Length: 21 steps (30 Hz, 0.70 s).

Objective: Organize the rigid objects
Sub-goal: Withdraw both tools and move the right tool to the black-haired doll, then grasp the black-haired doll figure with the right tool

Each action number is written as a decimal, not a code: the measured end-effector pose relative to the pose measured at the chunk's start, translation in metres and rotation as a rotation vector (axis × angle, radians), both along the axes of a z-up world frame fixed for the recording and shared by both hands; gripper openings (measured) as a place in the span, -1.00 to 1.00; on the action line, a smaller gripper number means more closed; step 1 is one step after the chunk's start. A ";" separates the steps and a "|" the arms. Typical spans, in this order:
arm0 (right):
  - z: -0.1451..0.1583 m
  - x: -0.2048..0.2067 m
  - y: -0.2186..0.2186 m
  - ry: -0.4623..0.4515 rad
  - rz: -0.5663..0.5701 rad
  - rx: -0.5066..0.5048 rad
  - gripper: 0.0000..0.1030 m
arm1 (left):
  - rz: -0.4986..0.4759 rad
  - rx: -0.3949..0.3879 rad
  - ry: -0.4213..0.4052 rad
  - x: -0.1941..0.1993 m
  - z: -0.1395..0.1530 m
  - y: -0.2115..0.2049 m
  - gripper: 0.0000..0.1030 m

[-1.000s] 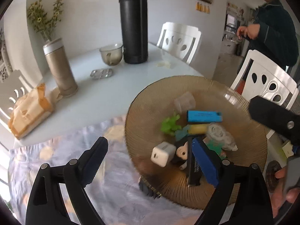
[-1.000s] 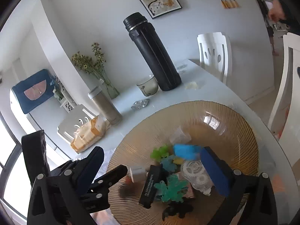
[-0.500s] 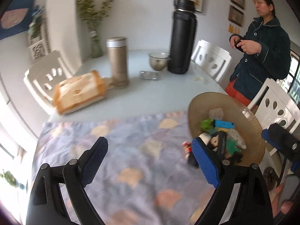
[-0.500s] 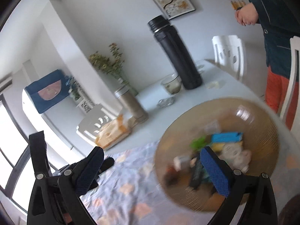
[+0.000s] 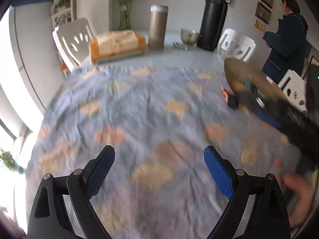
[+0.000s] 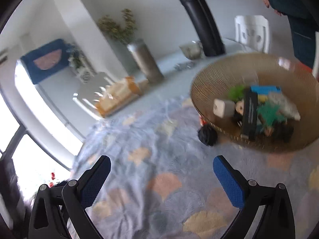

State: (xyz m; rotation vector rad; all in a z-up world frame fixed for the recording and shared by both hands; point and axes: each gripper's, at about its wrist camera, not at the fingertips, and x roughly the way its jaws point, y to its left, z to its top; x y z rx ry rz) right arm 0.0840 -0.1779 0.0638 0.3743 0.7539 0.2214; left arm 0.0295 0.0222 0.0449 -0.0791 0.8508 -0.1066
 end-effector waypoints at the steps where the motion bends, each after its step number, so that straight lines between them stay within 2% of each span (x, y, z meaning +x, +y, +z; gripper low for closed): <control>1: -0.005 0.005 0.000 0.009 -0.046 -0.009 1.00 | -0.003 -0.013 0.007 -0.003 -0.005 0.000 0.76; 8: -0.025 0.043 -0.002 0.052 -0.272 -0.022 1.00 | -0.027 -0.100 0.036 -0.014 -0.035 0.002 0.76; 14: -0.042 0.076 0.000 0.099 -0.359 -0.031 0.98 | -0.025 -0.049 0.013 -0.019 -0.038 -0.002 0.77; 15: -0.040 0.078 -0.001 0.077 -0.372 -0.024 0.97 | -0.027 -0.045 0.015 -0.019 -0.038 -0.003 0.78; 17: -0.041 0.084 -0.003 0.095 -0.374 -0.018 0.97 | -0.032 -0.055 0.026 -0.017 -0.040 -0.002 1.00; 20: -0.037 0.087 0.001 0.125 -0.401 -0.094 0.76 | -0.020 -0.054 0.038 -0.015 -0.041 -0.001 0.99; 21: -0.036 0.088 0.003 0.138 -0.413 -0.126 0.57 | -0.020 -0.050 0.040 -0.015 -0.042 -0.001 0.99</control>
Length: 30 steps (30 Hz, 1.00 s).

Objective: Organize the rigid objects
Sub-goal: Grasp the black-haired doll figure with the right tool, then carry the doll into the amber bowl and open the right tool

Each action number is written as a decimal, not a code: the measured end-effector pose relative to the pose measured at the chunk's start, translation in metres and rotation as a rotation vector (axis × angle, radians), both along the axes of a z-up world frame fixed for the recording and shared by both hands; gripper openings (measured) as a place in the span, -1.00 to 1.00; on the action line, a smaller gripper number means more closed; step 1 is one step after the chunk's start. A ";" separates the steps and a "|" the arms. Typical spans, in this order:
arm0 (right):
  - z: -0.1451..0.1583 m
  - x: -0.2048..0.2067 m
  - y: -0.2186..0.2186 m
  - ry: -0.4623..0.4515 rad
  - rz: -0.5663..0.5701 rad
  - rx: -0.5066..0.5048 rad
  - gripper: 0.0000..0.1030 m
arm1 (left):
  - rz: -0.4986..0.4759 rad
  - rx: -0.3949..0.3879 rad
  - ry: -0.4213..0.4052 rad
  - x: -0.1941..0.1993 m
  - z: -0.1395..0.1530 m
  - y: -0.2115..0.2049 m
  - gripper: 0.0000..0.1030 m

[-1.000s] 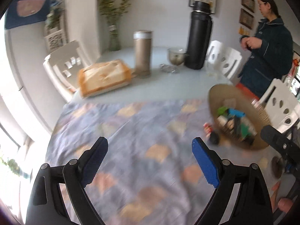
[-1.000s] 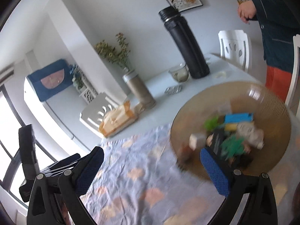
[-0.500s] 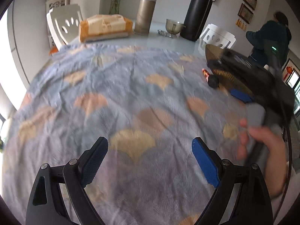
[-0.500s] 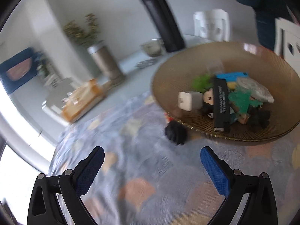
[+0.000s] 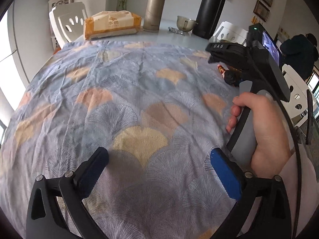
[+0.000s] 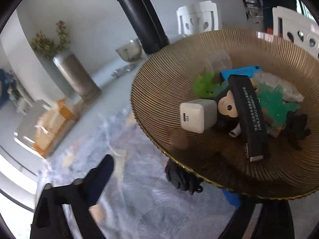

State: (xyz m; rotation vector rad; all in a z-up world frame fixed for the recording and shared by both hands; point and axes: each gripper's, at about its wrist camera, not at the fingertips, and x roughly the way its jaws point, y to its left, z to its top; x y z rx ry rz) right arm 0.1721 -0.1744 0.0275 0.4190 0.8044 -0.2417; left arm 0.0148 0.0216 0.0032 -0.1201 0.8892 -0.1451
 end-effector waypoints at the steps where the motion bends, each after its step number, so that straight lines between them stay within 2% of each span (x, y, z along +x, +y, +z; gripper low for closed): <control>1: 0.001 0.000 0.001 0.012 -0.014 -0.021 0.21 | 0.000 0.004 0.001 0.000 0.000 -0.001 0.99; 3: 0.003 -0.004 -0.004 0.016 -0.050 -0.022 -0.07 | 0.000 0.012 0.002 -0.001 0.000 -0.002 0.99; 5: 0.002 -0.008 -0.008 0.003 -0.052 -0.001 -0.11 | 0.000 0.016 0.003 -0.001 -0.001 -0.002 0.99; 7: 0.002 -0.010 -0.012 -0.011 -0.038 0.030 -0.30 | 0.001 0.020 0.004 -0.001 -0.001 -0.002 0.99; 17: 0.000 -0.027 -0.010 -0.074 0.040 0.095 -0.33 | 0.002 0.035 0.008 -0.001 -0.002 -0.003 0.99; 30: 0.017 -0.039 0.042 -0.225 0.327 0.121 -0.33 | 0.003 0.057 0.012 -0.001 -0.002 -0.004 0.99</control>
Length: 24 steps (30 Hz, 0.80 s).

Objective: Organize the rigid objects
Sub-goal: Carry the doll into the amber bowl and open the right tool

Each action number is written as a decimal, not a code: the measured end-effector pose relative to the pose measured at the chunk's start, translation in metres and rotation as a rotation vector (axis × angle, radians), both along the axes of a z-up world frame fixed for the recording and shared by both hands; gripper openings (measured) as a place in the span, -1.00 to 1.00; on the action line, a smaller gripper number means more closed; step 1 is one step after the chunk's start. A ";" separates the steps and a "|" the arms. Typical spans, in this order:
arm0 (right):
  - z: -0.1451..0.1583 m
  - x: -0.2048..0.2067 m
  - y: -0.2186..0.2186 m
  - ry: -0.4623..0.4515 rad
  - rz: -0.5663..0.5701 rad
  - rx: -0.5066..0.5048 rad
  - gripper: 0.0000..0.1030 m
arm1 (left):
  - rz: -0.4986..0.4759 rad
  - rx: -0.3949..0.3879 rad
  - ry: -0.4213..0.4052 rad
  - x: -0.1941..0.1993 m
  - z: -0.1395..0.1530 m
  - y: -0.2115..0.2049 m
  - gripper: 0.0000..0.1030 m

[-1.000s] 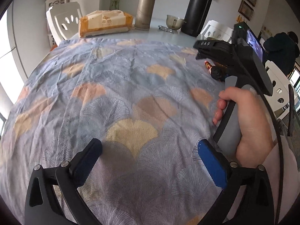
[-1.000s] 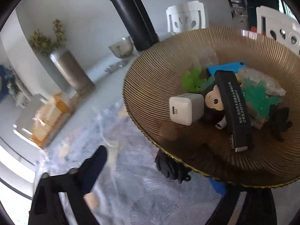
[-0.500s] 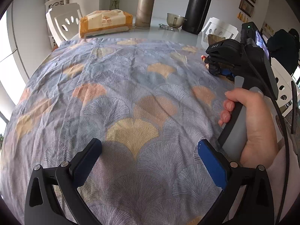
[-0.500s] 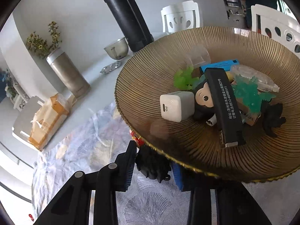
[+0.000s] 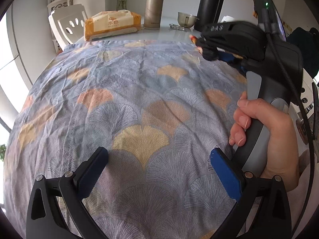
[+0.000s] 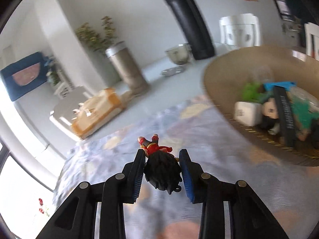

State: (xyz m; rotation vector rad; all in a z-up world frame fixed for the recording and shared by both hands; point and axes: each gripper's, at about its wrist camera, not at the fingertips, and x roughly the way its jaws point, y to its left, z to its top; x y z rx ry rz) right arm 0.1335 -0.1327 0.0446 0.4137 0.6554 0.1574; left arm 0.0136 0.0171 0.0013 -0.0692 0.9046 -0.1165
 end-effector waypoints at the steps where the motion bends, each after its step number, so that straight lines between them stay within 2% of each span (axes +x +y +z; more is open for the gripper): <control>1: 0.003 -0.001 0.003 -0.022 0.022 0.009 -0.33 | 0.000 0.000 0.000 0.000 0.000 0.000 0.99; 8: 0.031 -0.018 0.000 -0.166 0.064 0.089 -0.33 | 0.000 0.002 0.000 0.000 0.000 0.000 0.99; 15: 0.062 -0.044 -0.039 -0.306 -0.019 0.139 -0.33 | 0.000 0.013 0.003 0.001 -0.001 0.000 0.99; 18: 0.071 -0.052 -0.062 -0.340 -0.104 0.113 -0.33 | 0.000 0.021 0.005 0.001 -0.001 -0.001 0.99; 19: 0.072 -0.054 -0.070 -0.340 -0.158 0.075 -0.33 | 0.000 0.027 0.006 0.001 -0.001 -0.002 0.99; 22: 0.070 -0.046 -0.079 -0.304 -0.251 -0.053 -0.33 | 0.001 0.046 0.010 0.001 -0.001 -0.005 0.99; 24: 0.064 -0.037 -0.088 -0.261 -0.264 -0.067 -0.33 | 0.001 0.052 0.011 0.001 -0.002 -0.005 0.99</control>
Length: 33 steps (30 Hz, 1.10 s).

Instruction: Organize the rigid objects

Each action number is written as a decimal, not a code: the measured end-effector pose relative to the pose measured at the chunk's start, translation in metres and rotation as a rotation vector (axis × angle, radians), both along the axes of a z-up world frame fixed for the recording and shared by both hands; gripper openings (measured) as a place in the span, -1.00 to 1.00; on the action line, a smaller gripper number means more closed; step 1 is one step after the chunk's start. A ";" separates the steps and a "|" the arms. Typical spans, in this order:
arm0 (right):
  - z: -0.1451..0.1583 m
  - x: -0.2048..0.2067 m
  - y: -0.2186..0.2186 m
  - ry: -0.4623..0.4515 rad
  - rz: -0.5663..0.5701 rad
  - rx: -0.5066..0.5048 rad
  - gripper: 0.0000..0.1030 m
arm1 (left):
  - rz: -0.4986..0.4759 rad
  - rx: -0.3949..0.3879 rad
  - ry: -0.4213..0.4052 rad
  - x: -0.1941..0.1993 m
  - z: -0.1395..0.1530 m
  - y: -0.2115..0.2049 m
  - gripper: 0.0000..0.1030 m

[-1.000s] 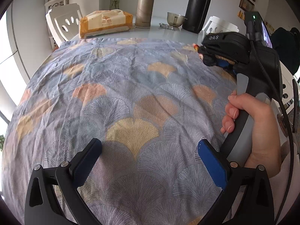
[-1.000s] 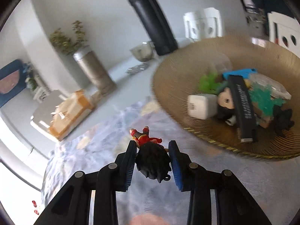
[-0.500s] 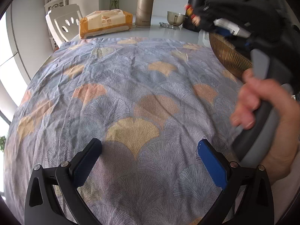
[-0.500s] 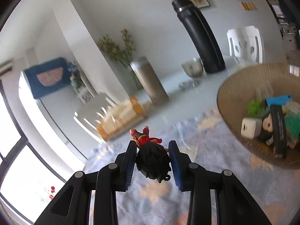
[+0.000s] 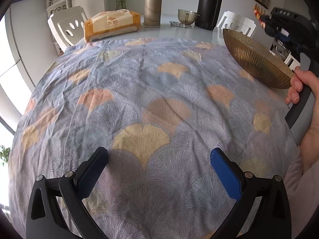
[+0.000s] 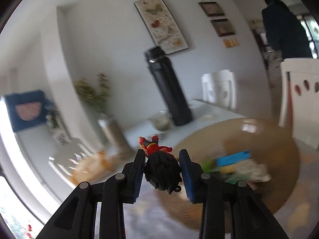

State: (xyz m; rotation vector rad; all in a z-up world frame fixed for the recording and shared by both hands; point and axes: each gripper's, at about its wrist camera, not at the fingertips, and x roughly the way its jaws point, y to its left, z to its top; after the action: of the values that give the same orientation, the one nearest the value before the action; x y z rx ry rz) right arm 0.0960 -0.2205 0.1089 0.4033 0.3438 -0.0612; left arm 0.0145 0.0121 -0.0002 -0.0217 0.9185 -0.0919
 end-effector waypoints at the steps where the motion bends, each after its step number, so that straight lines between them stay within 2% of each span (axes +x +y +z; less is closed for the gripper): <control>1: -0.004 0.006 -0.003 0.032 -0.003 0.001 -0.33 | 0.000 0.000 0.000 0.000 0.000 0.000 0.99; 3: -0.008 0.007 -0.008 0.060 -0.034 -0.009 -0.33 | 0.000 -0.001 0.000 0.000 0.000 0.000 0.99; 4: -0.009 0.009 -0.010 0.070 -0.050 -0.014 -0.12 | 0.000 0.000 0.000 0.000 0.000 0.000 0.99; 5: -0.010 0.010 -0.012 0.079 -0.055 -0.015 0.15 | 0.000 0.002 0.001 0.000 0.000 -0.001 0.99; 6: -0.010 0.010 -0.012 0.081 -0.067 -0.016 0.76 | 0.000 0.007 0.002 0.000 0.000 -0.001 0.99; 7: -0.008 0.006 -0.014 0.068 -0.075 -0.015 1.00 | 0.000 0.014 0.004 0.000 -0.001 -0.001 0.99; 10: 0.000 0.003 -0.012 0.051 -0.028 0.010 1.00 | 0.002 0.045 0.011 0.001 -0.001 -0.005 0.99; 13: 0.010 -0.002 -0.003 0.077 0.125 0.077 1.00 | 0.002 0.060 0.015 0.000 -0.001 -0.006 0.99; 16: 0.015 -0.006 0.011 0.173 0.339 0.124 1.00 | 0.005 0.063 0.017 -0.003 -0.001 -0.007 0.99; 18: 0.014 -0.015 0.021 0.246 0.444 0.090 1.00 | 0.007 0.063 0.019 -0.004 -0.001 -0.007 0.99; 23: -0.011 -0.055 0.036 0.387 0.506 -0.091 1.00 | 0.011 0.066 0.019 -0.007 -0.001 -0.008 0.99; 28: -0.058 -0.088 0.043 0.485 0.559 -0.187 1.00 | 0.020 0.067 0.021 -0.005 -0.001 -0.009 1.00; 33: -0.083 -0.094 0.049 0.525 0.566 -0.225 1.00 | 0.041 0.066 0.025 -0.004 -0.001 -0.010 1.00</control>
State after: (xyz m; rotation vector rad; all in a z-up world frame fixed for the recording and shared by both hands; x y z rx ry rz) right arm 0.0025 -0.1712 0.0262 0.0487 0.9484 0.3515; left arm 0.0110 0.0020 -0.0013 0.0194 0.9448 -0.0238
